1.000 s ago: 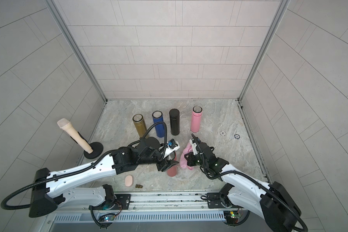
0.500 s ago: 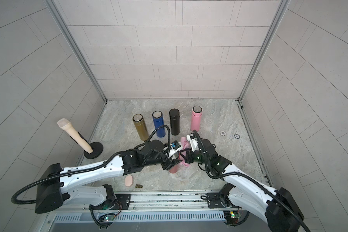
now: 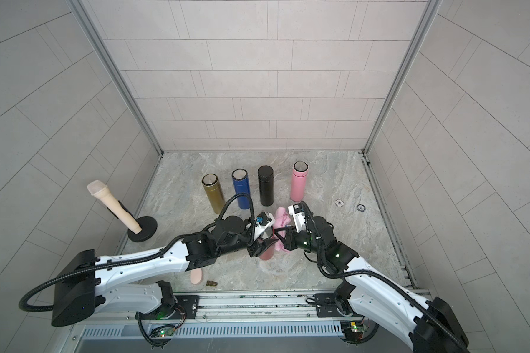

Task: Wipe the surface of the thermos
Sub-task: Wipe the dirt from the surface of the thermos.

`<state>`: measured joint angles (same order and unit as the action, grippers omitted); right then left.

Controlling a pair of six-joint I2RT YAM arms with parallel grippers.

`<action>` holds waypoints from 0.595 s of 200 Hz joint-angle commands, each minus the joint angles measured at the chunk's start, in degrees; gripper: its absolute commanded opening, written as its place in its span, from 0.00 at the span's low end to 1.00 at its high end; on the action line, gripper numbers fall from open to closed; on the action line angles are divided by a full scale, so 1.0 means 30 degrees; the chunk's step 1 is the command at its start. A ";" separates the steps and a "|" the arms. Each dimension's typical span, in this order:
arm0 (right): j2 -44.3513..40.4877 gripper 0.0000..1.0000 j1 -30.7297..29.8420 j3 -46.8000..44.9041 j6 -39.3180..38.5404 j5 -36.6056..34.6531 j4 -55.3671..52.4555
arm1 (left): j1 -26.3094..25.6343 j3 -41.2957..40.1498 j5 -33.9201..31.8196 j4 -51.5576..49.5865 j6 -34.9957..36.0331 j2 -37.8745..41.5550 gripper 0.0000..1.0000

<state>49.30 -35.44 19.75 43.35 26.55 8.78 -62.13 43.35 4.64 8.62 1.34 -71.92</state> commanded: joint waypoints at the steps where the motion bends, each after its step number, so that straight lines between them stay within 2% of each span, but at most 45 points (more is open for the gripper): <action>1: 0.0704 0.00 -0.0009 -0.0857 0.0068 -0.0160 0.1471 | 0.0081 -0.0048 0.0264 0.1502 -0.0991 -0.0101 0.00; 28: 0.0185 0.00 -0.0007 -0.0263 -0.0205 -0.0002 0.1229 | 0.0103 0.0449 0.0351 0.1436 -0.2062 -0.0873 0.00; 60: -0.1793 0.00 0.0147 0.1762 -0.1092 -0.0177 -0.1077 | 0.0042 0.0877 -0.0351 0.1236 -0.2801 -0.1479 0.00; 80: -0.2721 0.00 0.0227 0.2617 -0.1411 -0.0249 -0.1710 | 0.0034 0.1401 -0.0121 0.0569 -0.2538 -0.1915 0.00; 106: -0.2575 0.00 0.0233 0.2242 -0.0946 -0.0025 -0.1432 | 0.0036 0.1717 -0.0993 0.0585 -0.3505 -0.2349 0.00; 119: -0.2245 0.00 0.0197 0.1357 -0.0640 0.0020 -0.1017 | 0.0044 0.2000 -0.2329 0.0361 -0.4627 -0.2421 0.00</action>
<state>41.23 -34.06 26.70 40.34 23.55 4.93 -61.89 47.18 2.17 10.35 -6.57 -77.41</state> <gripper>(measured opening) 0.072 0.679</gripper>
